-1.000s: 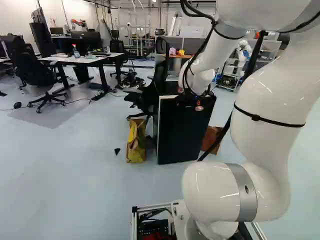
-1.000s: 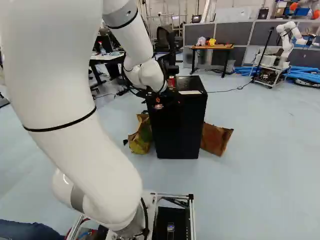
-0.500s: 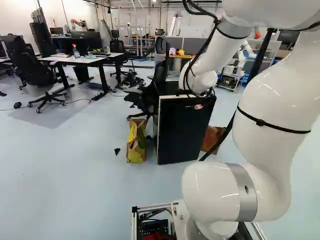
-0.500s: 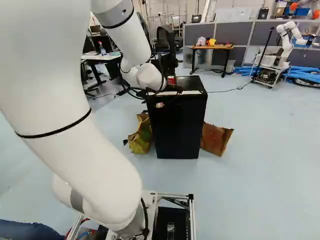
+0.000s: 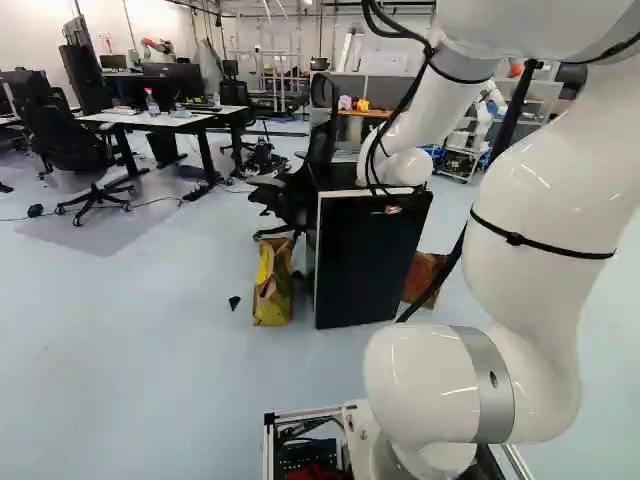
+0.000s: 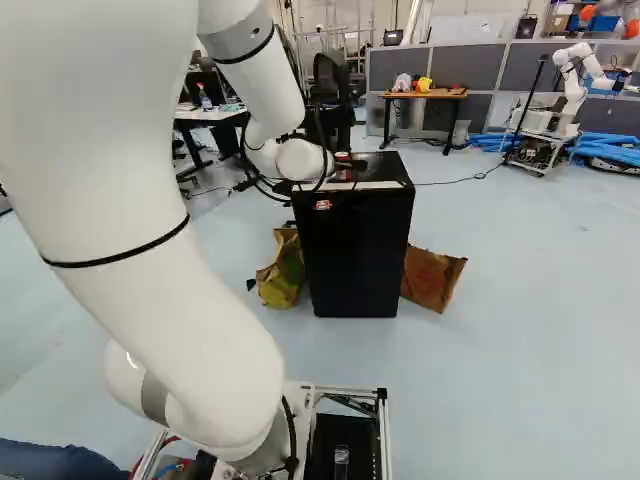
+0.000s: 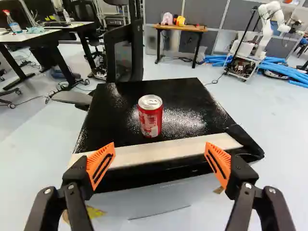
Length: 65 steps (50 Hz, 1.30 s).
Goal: Grab a drink from the fridge
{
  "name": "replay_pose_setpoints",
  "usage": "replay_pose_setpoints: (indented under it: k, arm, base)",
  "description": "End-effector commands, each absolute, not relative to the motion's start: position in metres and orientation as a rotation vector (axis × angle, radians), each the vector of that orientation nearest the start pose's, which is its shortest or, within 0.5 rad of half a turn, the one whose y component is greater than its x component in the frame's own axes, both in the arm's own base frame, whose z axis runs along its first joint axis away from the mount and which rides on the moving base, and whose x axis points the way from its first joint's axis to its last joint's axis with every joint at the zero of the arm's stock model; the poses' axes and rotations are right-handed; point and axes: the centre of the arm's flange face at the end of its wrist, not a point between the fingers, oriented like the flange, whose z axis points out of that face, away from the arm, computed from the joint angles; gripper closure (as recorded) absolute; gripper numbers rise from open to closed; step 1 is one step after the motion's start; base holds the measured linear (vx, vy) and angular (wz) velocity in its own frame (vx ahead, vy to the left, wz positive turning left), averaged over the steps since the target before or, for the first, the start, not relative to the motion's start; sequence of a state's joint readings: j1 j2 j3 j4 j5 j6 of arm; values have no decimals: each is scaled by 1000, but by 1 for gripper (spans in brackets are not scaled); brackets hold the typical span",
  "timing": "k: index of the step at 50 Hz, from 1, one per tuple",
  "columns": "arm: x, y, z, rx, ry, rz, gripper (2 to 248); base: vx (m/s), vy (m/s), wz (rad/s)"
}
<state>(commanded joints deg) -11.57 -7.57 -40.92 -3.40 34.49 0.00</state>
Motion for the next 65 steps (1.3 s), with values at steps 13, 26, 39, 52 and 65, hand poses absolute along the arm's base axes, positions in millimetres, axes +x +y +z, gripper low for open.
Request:
replay_pose_setpoints:
  k: [13, 26, 39, 52, 65]
  arm:
    - [490, -97, 438, -2633, 170, -1908, 3]
    - [498, -97, 430, -2581, 164, -1978, 3]
    - [510, -98, 420, -2547, 157, -2021, 3]
    - [522, -99, 407, -2544, 154, -2019, 3]
    - [537, -100, 393, -2543, 150, -2016, 3]
  base:
    - [0, 0, 0]
    - [0, 0, 0]
    - [0, 0, 0]
    - [0, 0, 0]
    - [0, 0, 0]
